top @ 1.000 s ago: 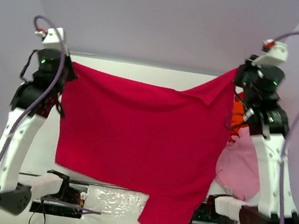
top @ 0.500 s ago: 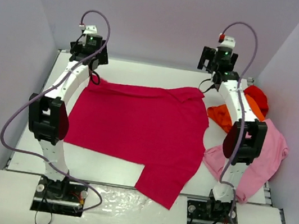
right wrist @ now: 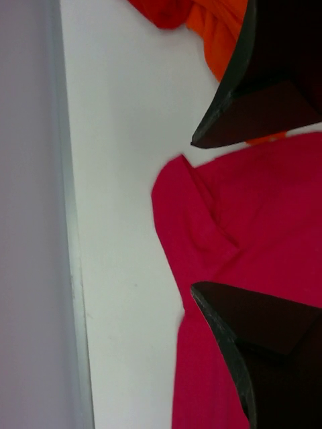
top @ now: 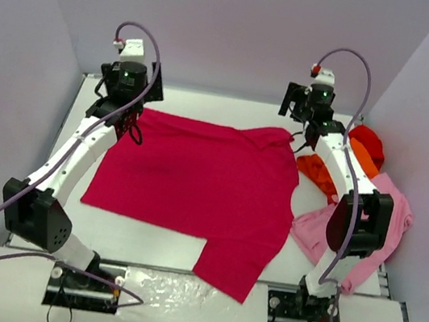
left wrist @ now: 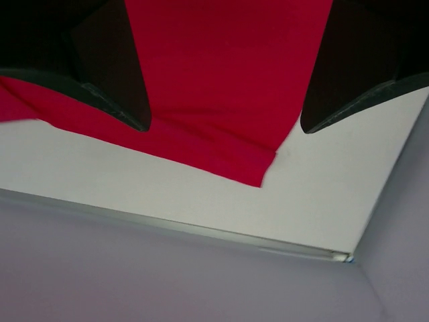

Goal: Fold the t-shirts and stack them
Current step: Flatten out the tshirt

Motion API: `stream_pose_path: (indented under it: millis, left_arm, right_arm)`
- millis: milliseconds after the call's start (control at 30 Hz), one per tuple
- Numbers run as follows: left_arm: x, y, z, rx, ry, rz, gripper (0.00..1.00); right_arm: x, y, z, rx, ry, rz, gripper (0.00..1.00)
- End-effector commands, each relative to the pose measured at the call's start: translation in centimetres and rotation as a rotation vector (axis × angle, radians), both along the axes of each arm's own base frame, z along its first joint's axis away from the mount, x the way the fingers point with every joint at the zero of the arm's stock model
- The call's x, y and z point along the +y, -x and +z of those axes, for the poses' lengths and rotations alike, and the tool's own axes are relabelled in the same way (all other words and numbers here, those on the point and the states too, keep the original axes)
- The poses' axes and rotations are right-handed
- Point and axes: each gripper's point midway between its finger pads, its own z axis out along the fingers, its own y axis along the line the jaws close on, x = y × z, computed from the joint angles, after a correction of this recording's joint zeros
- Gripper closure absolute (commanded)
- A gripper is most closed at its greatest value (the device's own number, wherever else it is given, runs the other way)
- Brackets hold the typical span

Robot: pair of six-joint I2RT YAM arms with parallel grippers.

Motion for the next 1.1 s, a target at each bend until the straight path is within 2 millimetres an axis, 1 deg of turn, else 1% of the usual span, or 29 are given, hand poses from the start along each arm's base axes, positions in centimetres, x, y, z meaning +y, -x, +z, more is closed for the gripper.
stream_pose_path:
  millis: [0,33,67,100,133,200,267,300,333,367,433,467,500,533,633,800,867,933,967,1000,1033,1067]
  left_arm:
    - [-8.6,3.5,2.4,-0.082,0.139,-0.242,0.25]
    - [-9.9,3.9,1.5,-0.06,0.146,-0.269,0.27]
    - [-10.9,4.2,1.0,-0.047,0.144,-0.289,0.28]
    - [-12.7,4.3,-0.3,-0.015,0.157,-0.325,0.29]
    - [-13.9,4.4,-1.5,0.014,0.164,-0.353,0.29]
    - [-15.9,4.4,-4.1,0.079,0.16,-0.377,0.26]
    - [-17.1,4.5,-6.1,0.121,0.159,-0.384,0.23]
    - [-17.5,4.5,-7.2,0.14,0.159,-0.388,0.23]
    - [-18.2,4.4,-8.5,0.162,0.157,-0.397,0.23]
    - [-18.4,4.3,-8.6,0.162,0.163,-0.399,0.23]
    - [-19.7,4.5,-10.6,0.203,0.163,-0.422,0.23]
    - [-20.2,4.7,-10.9,0.212,0.168,-0.435,0.23]
    - [-21.0,4.8,-12.3,0.238,0.17,-0.445,0.23]
    - [-21.8,5.2,-12.9,0.25,0.166,-0.46,0.23]
    - [-23.5,6.0,-14.2,0.267,0.143,-0.488,0.23]
    - [-24.6,6.5,-16.0,0.293,0.125,-0.498,0.23]
    - [-25.0,6.7,-16.5,0.299,0.132,-0.5,0.23]
    - [-25.2,6.9,-17.0,0.307,0.135,-0.502,0.23]
    - [-25.2,7.0,-17.2,0.31,0.135,-0.501,0.23]
    - [-25.2,7.1,-17.6,0.319,0.136,-0.5,0.23]
    - [-25.3,7.1,-18.0,0.326,0.138,-0.501,0.23]
    - [-25.5,7.2,-18.1,0.33,0.141,-0.505,0.23]
  right_arm:
    - [3.6,1.3,-3.1,0.057,-0.044,0.039,0.46]
    - [3.8,1.4,-3.5,0.066,-0.052,0.042,0.58]
    - [4.0,1.3,-4.1,0.082,-0.071,0.049,0.65]
    - [4.7,1.3,-6.0,0.125,-0.103,0.063,0.66]
    - [5.2,1.1,-6.9,0.147,-0.128,0.069,0.61]
    - [6.0,0.9,-8.1,0.177,-0.155,0.09,0.5]
    - [6.1,0.8,-9.9,0.211,-0.155,0.091,0.47]
    - [6.2,0.8,-10.4,0.221,-0.156,0.091,0.46]
    - [6.2,0.7,-11.0,0.232,-0.154,0.095,0.45]
    - [6.3,0.7,-11.2,0.235,-0.155,0.096,0.45]
    - [6.4,0.6,-12.7,0.263,-0.156,0.099,0.45]
    - [6.5,0.6,-13.3,0.275,-0.156,0.099,0.45]
    - [6.8,0.3,-14.0,0.286,-0.164,0.105,0.45]
    - [6.9,0.1,-14.4,0.29,-0.166,0.108,0.46]
    - [7.2,-0.4,-14.9,0.294,-0.17,0.113,0.46]
    - [7.2,-1.4,-16.0,0.299,-0.158,0.106,0.48]
    - [7.1,-1.7,-16.4,0.3,-0.149,0.093,0.53]
    - [6.9,-1.8,-16.8,0.303,-0.141,0.082,0.68]
    - [6.9,-1.8,-16.8,0.304,-0.141,0.082,0.69]
    - [6.9,-1.9,-16.6,0.3,-0.14,0.083,0.79]
    - [7.0,-1.9,-16.3,0.295,-0.14,0.086,0.84]
    - [7.1,-1.9,-15.9,0.289,-0.138,0.089,0.85]
